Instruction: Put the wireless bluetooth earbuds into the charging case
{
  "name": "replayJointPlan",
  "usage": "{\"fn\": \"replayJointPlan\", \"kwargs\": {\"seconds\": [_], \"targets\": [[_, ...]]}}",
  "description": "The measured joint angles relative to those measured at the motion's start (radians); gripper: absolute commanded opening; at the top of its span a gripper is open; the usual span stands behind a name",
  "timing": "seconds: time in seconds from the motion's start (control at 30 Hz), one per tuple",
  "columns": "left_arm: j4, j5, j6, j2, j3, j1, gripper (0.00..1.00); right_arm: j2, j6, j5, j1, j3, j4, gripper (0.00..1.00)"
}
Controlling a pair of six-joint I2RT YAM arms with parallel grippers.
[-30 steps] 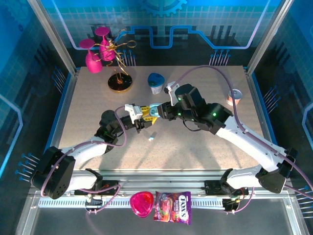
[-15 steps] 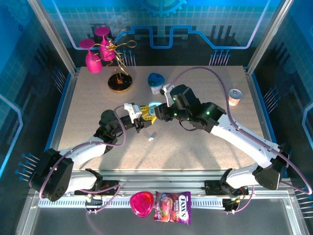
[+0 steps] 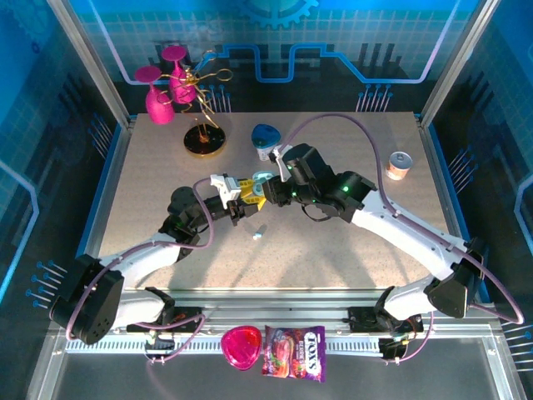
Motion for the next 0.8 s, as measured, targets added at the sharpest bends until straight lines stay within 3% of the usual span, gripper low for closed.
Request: {"fn": "replayJointPlan", "kwargs": {"seconds": [0.37, 0.6, 0.8], "targets": [[-0.006, -0.006, -0.009, -0.003, 0.000, 0.000, 0.31, 0.014, 0.007, 0.000, 0.000, 0.005, 0.000, 0.23], [-0.006, -0.011, -0.024, -0.003, 0.000, 0.000, 0.31, 0.016, 0.011, 0.003, 0.000, 0.006, 0.002, 0.15], [-0.007, -0.014, -0.023, -0.003, 0.000, 0.000, 0.31, 0.014, 0.011, 0.003, -0.002, 0.006, 0.002, 0.15]]}}
